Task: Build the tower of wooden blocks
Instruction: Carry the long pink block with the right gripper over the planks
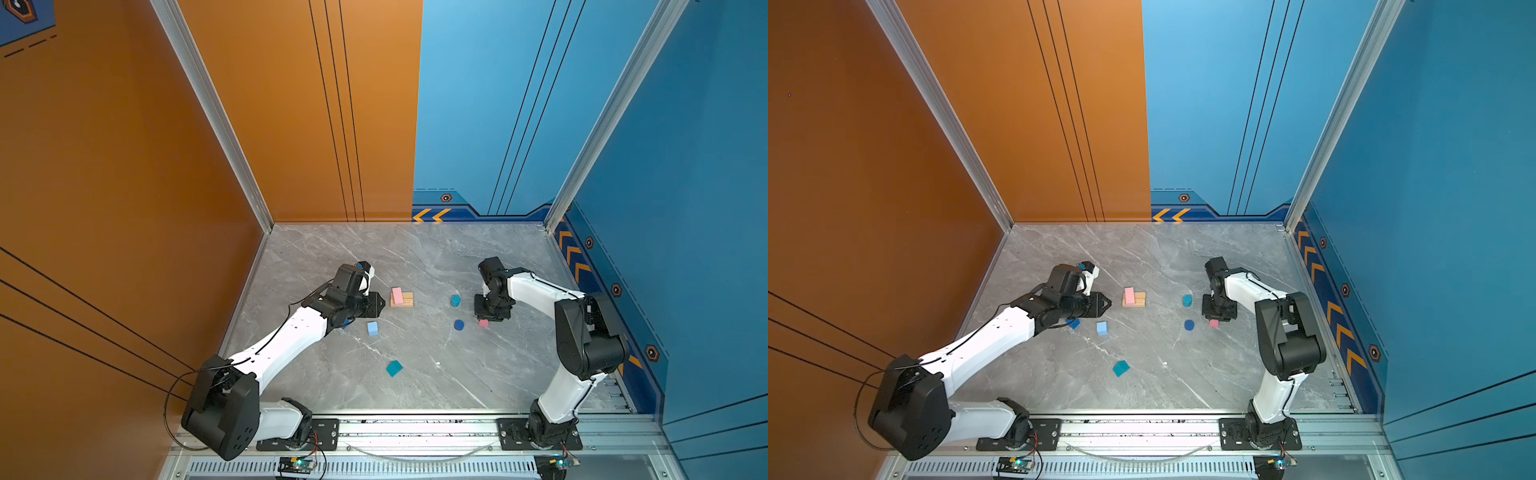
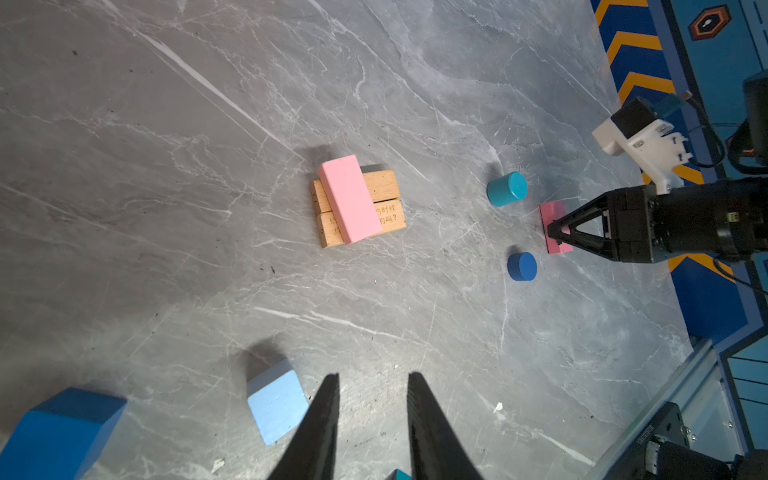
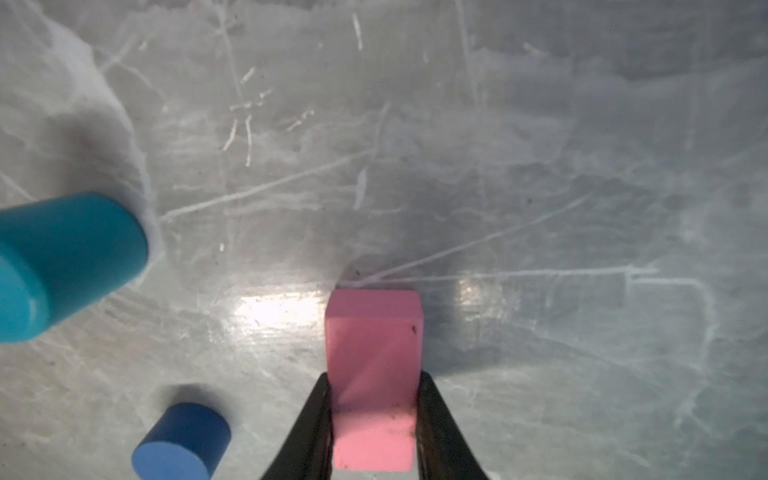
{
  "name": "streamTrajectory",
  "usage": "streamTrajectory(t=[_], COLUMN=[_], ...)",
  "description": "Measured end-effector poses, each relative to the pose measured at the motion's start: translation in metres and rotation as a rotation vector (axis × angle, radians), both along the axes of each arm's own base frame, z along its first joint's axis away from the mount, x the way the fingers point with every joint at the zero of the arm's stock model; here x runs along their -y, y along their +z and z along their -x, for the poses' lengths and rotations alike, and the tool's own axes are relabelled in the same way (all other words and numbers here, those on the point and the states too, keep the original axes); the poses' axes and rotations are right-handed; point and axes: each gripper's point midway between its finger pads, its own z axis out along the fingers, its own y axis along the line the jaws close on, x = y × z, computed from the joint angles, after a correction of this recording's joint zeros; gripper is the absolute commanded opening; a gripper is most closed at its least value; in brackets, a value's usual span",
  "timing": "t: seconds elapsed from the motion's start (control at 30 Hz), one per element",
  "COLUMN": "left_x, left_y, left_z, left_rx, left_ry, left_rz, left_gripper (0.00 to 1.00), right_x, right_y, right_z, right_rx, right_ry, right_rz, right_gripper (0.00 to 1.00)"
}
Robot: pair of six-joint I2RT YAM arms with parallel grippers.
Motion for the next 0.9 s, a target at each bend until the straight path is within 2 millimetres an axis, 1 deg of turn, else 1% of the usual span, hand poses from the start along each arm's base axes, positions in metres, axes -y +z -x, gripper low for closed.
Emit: streamTrajectory(t=[0.03,0.1,0.23,0.3,0.4,0.53,0.6,0.67,0.8,0.9], left_x=[0.000,0.000,-0.001,-0.002,-0.005,-0.009,-0.010,-0.011,-0.013,-0.011], left_y=[0.000,0.000,-0.003,-0.006,-0.010,-0.010,-0.008,-0.007,-0.004,0.002], left_z=[0.000,0.000,-0.001,-0.002,-0.004,-0.009,-0.012,-0.013,-0.015,-0.019], left_rx=[0.000,0.001,-0.006,-0.013,-0.025,-0.033,-0.032,-0.032,-0.032,-0.024], left_ry=[0.000,-0.002,0.000,0.000,0.007,0.018,0.023,0.026,0.029,0.028], left_rz=[0.000,-0.001,-0.005,-0.009,-0.009,0.000,0.006,0.012,0.021,0.030], left_gripper=[0.30,0.31,0.31,0.31,0.30,0.30,0.30,0.30,0.30,0.30], right_x=[-0.002,-0.007,-0.024,-0.036,-0.057,-0.089,-0.108,-0.127,-0.162,-0.183], right_y=[0.003,0.016,0.054,0.075,0.099,0.117,0.120,0.116,0.095,0.077], right_z=[0.002,0.003,-0.007,-0.012,-0.017,-0.022,-0.027,-0.032,-0.041,-0.046], right_rx=[-0.002,0.014,0.097,0.144,0.195,0.222,0.224,0.215,0.170,0.133], right_ry=[0.003,0.014,0.042,0.058,0.093,0.145,0.177,0.207,0.249,0.273], right_rz=[0.001,0.005,-0.005,-0.016,-0.035,-0.057,-0.064,-0.069,-0.079,-0.079], right_gripper=[0.30,0.31,0.30,0.31,0.31,0.31,0.31,0.31,0.31,0.31])
